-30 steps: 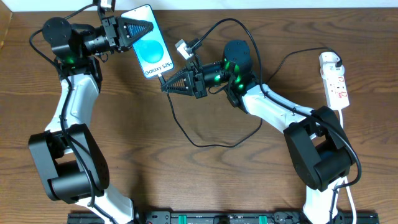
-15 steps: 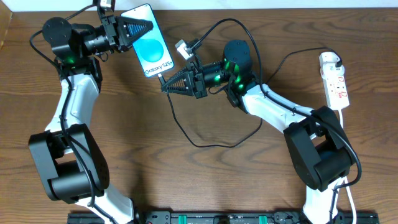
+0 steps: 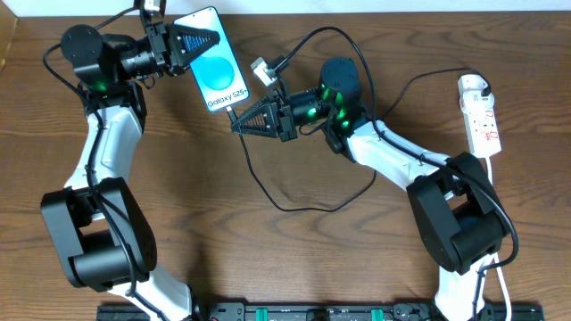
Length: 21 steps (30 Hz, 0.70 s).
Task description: Plug charger to phone and switch on socket
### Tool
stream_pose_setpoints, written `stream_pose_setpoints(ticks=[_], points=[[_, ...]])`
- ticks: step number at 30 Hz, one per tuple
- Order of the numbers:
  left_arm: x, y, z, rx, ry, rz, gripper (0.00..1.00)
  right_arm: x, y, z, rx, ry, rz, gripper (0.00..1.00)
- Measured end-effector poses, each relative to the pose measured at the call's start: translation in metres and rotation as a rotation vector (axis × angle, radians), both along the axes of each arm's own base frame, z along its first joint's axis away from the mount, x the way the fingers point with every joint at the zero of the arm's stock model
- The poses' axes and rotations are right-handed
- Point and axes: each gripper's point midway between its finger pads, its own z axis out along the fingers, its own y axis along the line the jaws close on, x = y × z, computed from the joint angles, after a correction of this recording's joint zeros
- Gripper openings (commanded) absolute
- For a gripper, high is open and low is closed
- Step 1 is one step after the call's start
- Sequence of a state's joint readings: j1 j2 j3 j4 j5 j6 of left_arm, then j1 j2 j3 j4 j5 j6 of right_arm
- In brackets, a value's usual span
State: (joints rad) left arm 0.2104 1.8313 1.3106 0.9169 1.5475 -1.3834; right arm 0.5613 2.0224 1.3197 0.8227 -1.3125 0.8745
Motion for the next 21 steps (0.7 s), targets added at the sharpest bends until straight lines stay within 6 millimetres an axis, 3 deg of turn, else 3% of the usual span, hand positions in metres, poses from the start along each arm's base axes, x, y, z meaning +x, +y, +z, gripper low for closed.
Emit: stream_pose_setpoints(ticks=[21], points=[[-0.0004,0.0003,-0.0002,0.002,-0.003,-0.002,0.07,0.0029,-0.0030,-0.0001,0.000,0.000,-0.005,0.01]])
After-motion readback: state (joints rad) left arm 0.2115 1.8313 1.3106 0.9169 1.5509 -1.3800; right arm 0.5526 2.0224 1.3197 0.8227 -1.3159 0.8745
